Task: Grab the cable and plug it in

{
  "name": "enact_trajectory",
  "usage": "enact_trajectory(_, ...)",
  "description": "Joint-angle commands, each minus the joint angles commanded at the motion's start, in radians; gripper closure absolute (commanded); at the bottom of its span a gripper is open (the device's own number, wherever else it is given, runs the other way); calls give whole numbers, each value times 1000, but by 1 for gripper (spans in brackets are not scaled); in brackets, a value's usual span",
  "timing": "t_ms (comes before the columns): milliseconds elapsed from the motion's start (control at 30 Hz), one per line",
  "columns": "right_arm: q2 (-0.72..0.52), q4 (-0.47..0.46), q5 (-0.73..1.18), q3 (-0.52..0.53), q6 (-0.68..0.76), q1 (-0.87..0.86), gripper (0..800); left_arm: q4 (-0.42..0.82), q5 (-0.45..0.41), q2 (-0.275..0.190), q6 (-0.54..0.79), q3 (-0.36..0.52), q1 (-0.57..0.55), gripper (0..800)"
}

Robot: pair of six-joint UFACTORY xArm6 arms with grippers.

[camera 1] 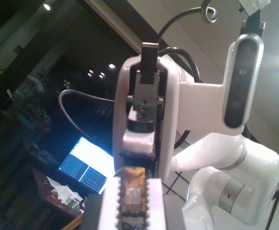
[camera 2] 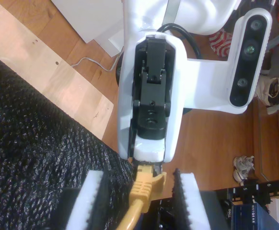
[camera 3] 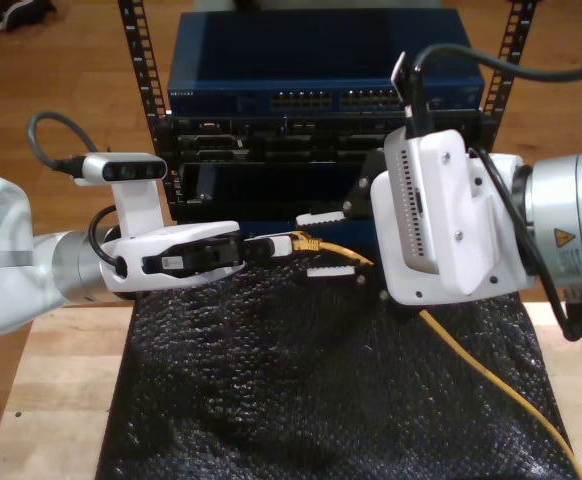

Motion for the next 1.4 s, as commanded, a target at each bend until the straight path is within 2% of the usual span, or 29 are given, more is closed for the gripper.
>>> enact_trajectory(533, -2, 12, -25, 0, 0, 0, 574, 0, 2, 2, -8, 0, 0, 769)
enact_trajectory(1400, 0, 12, -26, 0, 0, 35, 575, -2, 14, 3, -28, 0, 0, 769)
